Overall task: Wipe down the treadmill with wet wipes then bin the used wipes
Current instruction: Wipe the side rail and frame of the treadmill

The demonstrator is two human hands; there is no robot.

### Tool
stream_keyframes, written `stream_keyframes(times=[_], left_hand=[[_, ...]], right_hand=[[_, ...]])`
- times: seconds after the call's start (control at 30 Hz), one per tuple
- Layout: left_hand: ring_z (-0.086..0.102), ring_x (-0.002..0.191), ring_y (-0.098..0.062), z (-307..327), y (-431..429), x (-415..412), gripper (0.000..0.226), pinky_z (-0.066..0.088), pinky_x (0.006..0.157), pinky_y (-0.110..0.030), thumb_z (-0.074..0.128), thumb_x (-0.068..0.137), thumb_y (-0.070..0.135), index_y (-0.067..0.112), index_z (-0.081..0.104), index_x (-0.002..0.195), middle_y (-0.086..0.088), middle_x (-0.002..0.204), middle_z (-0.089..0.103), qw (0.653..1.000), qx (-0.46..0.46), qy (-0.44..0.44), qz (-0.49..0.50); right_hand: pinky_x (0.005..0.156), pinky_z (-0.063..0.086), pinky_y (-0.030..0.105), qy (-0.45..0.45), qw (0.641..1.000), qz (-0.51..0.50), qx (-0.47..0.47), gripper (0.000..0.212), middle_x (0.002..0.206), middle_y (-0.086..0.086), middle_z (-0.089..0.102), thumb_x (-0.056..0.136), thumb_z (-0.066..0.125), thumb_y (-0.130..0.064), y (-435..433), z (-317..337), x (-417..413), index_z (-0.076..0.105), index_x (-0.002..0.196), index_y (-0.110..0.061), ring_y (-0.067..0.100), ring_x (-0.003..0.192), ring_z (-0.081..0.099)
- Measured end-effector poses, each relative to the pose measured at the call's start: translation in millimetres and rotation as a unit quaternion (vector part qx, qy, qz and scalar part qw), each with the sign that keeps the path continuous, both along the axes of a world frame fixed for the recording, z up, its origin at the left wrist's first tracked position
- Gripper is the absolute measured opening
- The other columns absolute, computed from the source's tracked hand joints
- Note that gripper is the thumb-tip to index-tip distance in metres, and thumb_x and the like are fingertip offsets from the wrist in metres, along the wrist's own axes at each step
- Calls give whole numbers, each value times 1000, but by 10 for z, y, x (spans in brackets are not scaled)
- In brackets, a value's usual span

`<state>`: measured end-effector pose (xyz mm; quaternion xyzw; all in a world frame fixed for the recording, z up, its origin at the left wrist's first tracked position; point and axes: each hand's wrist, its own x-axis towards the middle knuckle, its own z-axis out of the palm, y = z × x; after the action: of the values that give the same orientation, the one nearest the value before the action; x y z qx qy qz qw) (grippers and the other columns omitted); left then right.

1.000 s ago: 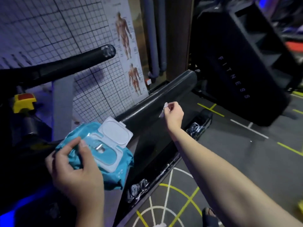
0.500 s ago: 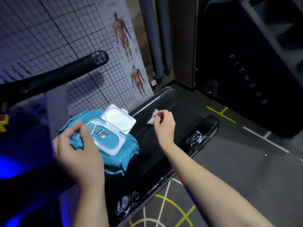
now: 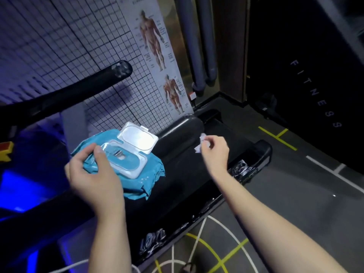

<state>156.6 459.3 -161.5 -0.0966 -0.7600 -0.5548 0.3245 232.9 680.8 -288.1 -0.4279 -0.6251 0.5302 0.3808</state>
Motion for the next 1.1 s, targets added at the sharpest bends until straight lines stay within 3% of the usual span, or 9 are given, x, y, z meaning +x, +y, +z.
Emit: stream_keyframes(times=[0.1, 0.17, 0.3, 0.43, 0.6, 0.77, 0.93, 1.03, 1.1], left_hand=[[55, 96, 6, 35, 102, 41, 31, 41, 100, -13, 65, 98, 25, 2, 73, 116, -7, 114, 61, 1000, 4, 6, -5], [55, 99, 3, 67, 145, 54, 30, 41, 100, -11, 65, 98, 24, 2, 73, 117, -7, 114, 61, 1000, -2, 11, -9], [58, 105, -8, 106, 228, -29, 30, 40, 100, -11, 65, 99, 25, 2, 73, 117, -5, 113, 59, 999, -20, 24, -18], [56, 106, -2, 138, 450, -250, 31, 41, 101, -13, 65, 98, 26, 3, 73, 116, 2, 109, 60, 999, 21, 23, -34], [56, 104, -2, 225, 875, -447, 27, 44, 102, -19, 65, 97, 24, 4, 74, 112, 4, 104, 64, 997, 54, 22, -57], [58, 98, 0, 263, 1161, -479, 23, 43, 99, -15, 65, 98, 21, 4, 73, 112, -4, 111, 63, 996, 44, 29, -74], [56, 106, -5, 289, 1202, -344, 24, 42, 102, -15, 65, 99, 21, 3, 74, 113, -10, 110, 62, 999, 17, 37, -20], [52, 103, 2, 326, 1229, -152, 23, 37, 99, -7, 64, 99, 18, 2, 73, 113, -9, 110, 60, 998, 2, 50, 37], [54, 105, -2, 352, 1260, -2, 24, 38, 100, -10, 64, 99, 19, 2, 74, 113, -10, 111, 63, 996, -3, 50, 78]], right_hand=[[82, 43, 6, 25, 993, 95, 63, 17, 103, -5, 61, 88, 65, -12, -264, 21, -143, 72, 99, -22, 0, 91, 61], [82, 46, 8, 19, 991, 127, 49, 21, 111, -5, 58, 89, 59, -11, -226, -34, -261, 69, 104, -19, 0, 91, 60], [78, 50, 28, 13, 999, 5, -45, 11, 99, -5, 66, 85, 53, -20, 135, -113, -214, 62, 85, -27, 2, 90, 60], [73, 46, 14, 48, 996, -75, -5, 22, 98, -10, 67, 83, 62, -8, 451, -17, 63, 71, 95, -25, -3, 84, 61], [80, 47, 12, 31, 986, 78, 145, 28, 99, -14, 70, 86, 65, 2, 362, 80, -48, 76, 100, -21, 3, 88, 65], [79, 44, 9, 25, 987, 94, 126, 29, 92, -12, 68, 82, 60, 5, 500, 108, -154, 73, 88, -20, 1, 89, 65], [87, 51, 20, 8, 982, 110, 152, 31, 100, -13, 70, 85, 64, 2, 776, 18, -88, 77, 102, -20, -2, 97, 64], [89, 48, 13, 41, 965, 173, 195, 28, 103, -11, 69, 87, 64, 1, 992, 122, -87, 76, 106, -17, -5, 98, 63], [84, 43, 6, 30, 957, 231, 175, 25, 100, -11, 69, 90, 62, -3, 1092, 179, -64, 77, 104, -18, -4, 94, 63]])
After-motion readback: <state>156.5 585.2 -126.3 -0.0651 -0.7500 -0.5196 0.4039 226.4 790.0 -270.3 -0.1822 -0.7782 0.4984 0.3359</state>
